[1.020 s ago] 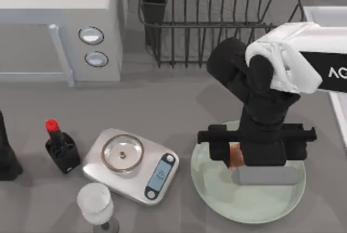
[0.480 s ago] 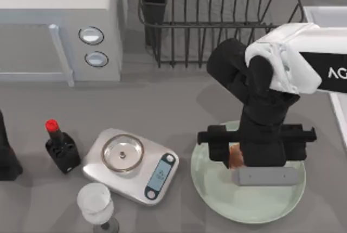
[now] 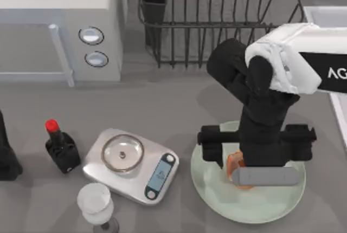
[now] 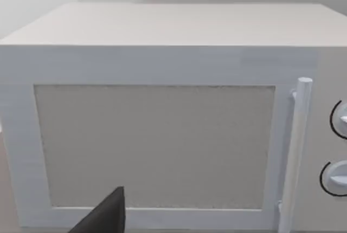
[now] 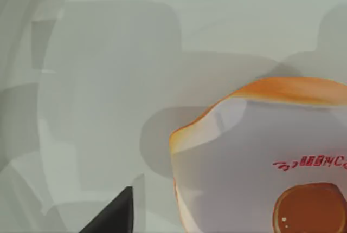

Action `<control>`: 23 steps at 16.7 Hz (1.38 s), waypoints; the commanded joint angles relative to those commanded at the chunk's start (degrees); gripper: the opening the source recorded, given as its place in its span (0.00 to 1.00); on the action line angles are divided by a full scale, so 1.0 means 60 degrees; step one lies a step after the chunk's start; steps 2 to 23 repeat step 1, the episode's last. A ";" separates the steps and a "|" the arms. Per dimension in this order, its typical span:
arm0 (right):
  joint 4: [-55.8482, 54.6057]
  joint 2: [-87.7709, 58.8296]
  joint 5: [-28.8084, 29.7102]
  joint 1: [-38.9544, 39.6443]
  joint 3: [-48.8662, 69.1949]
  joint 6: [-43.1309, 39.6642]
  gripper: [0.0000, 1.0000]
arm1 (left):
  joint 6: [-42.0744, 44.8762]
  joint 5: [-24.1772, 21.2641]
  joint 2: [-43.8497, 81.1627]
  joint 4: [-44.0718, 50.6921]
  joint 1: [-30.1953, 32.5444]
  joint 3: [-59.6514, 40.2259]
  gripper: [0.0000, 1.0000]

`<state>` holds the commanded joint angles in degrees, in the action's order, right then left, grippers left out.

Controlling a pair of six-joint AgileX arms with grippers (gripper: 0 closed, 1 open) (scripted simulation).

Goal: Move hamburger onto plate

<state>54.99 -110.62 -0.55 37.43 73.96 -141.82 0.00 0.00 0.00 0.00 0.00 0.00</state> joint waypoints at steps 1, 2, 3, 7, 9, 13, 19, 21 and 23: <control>0.0000 0.0000 0.0000 0.0000 0.0000 0.0000 1.00 | 0.0000 0.0000 0.0000 0.0000 0.0000 0.0000 1.00; 0.0000 0.0000 0.0000 0.0000 0.0000 0.0000 1.00 | 0.0000 0.0000 0.0000 0.0000 0.0000 0.0000 1.00; 0.0000 0.0000 0.0000 0.0000 0.0000 0.0000 1.00 | 0.0000 0.0000 0.0000 0.0000 0.0000 0.0000 1.00; 0.0000 0.0000 0.0000 0.0000 0.0000 0.0000 1.00 | 0.0000 0.0000 0.0000 0.0000 0.0000 0.0000 1.00; 0.0000 0.0000 0.0000 0.0000 0.0000 0.0000 1.00 | 0.0000 0.0000 0.0000 0.0000 0.0000 0.0000 1.00; 0.0000 0.0000 0.0000 0.0000 0.0000 0.0000 1.00 | 0.0000 0.0000 0.0000 0.0000 0.0000 0.0000 1.00; 0.0000 0.0000 0.0000 0.0000 0.0000 0.0000 1.00 | 0.0000 0.0000 0.0000 0.0000 0.0000 0.0000 1.00; 0.0000 0.0000 0.0000 0.0000 0.0000 0.0000 1.00 | 0.0000 0.0000 0.0000 0.0000 0.0000 0.0000 1.00; 0.0000 0.0000 0.0000 0.0000 0.0000 0.0000 1.00 | 0.0000 0.0000 0.0000 0.0000 0.0000 0.0000 1.00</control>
